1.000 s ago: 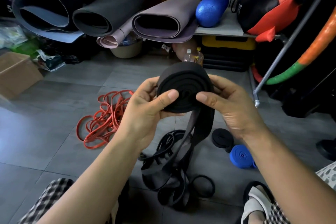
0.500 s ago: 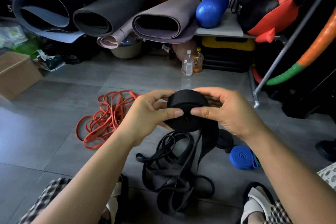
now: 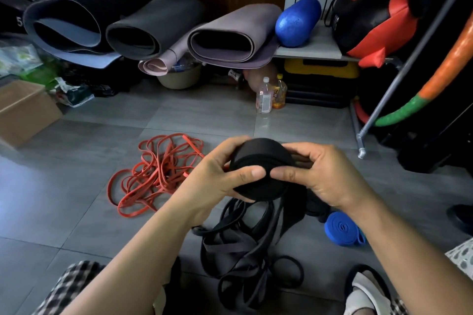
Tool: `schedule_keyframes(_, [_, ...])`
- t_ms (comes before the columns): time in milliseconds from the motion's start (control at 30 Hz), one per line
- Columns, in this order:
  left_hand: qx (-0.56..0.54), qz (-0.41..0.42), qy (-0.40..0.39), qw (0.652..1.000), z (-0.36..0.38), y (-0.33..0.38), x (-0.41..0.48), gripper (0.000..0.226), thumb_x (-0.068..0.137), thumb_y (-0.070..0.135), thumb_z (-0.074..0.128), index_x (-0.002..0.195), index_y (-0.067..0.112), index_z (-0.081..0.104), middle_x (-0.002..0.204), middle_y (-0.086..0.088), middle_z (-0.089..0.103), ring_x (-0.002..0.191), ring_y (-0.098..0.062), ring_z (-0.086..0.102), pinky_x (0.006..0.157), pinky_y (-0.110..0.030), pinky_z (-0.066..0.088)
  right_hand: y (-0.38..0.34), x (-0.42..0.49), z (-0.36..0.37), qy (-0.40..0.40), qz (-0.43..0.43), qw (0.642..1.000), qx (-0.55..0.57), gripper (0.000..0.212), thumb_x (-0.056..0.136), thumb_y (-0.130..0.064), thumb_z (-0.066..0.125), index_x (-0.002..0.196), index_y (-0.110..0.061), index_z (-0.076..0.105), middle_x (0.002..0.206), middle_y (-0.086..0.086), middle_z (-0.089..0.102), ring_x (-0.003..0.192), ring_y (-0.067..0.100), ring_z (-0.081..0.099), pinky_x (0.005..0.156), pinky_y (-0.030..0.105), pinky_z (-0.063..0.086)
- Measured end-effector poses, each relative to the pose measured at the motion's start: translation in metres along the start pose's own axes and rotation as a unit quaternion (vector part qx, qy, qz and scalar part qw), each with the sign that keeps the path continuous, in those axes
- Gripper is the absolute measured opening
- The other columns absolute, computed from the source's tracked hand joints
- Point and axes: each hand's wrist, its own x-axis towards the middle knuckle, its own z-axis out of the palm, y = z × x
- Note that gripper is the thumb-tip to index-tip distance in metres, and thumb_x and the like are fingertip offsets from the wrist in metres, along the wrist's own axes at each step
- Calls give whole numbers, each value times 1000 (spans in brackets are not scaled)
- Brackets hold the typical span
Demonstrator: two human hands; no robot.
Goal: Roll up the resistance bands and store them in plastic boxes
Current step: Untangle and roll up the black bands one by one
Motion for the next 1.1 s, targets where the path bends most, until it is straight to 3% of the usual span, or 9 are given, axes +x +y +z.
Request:
schedule_keyframes(167, [-12,8,39,999,6,-1,-2,31,69,21,74,97,15,62,99,-10,64,81,-25,68,64,-49,58,-2,-1,0,-13,4,1000,28,40,55,-19,74,94,-24,68,91,-8,74,88,7,69,72,14,51])
schedule_keyframes(367, [-93,-5,41,995,7,2,-2,27,74,19,69,96,11,57,100,-12,64,88,-33,67,69,-62,53,-2,-3,-1,-19,20,995,99,37,61,-15,66,98,-18,63,88,-10,73,88,3,67,72,12,50])
schedule_keyframes(533, [-110,-51,-34,992,2,2,-2,64,65,38,79,118,11,54,120,-15,60,102,-36,63,70,-52,55,-1,-2,-5,-30,30,996,79,35,62,-14,67,97,-17,66,89,-4,74,86,8,69,71,14,51])
schedule_keyframes(667, [-92,-35,19,995,10,-1,-3,37,75,37,61,103,14,59,106,-10,65,94,-31,67,66,-50,56,0,-1,-4,-51,28,997,53,33,64,-16,67,96,-20,66,92,-7,73,90,7,68,74,14,50])
schedule_keyframes(767, [-122,-45,26,991,14,-5,-4,27,74,35,58,93,16,61,99,-7,66,92,-31,67,64,-48,56,0,-2,-4,-48,32,997,44,34,65,-18,67,99,-22,66,97,-5,73,93,8,68,76,15,51])
schedule_keyframes(867, [-46,-61,5,997,6,-1,-2,38,75,38,58,106,16,61,110,-8,65,101,-28,65,71,-46,57,-1,-1,-9,-42,40,998,22,36,64,-22,68,99,-22,66,97,-4,73,92,8,68,78,17,52])
schedule_keyframes(967, [80,-13,-11,997,-3,4,3,35,71,33,61,105,23,64,106,-5,66,95,-20,66,74,-35,58,-2,0,-10,-38,42,998,-23,39,60,-28,69,99,-22,67,96,-4,73,93,7,67,83,20,52])
schedule_keyframes(1100, [61,37,16,997,-1,1,6,29,71,21,68,100,23,66,92,-5,71,85,-20,68,75,-36,58,-3,0,-6,-23,21,999,-9,38,62,-27,70,99,-21,67,95,-4,73,91,8,68,77,18,52])
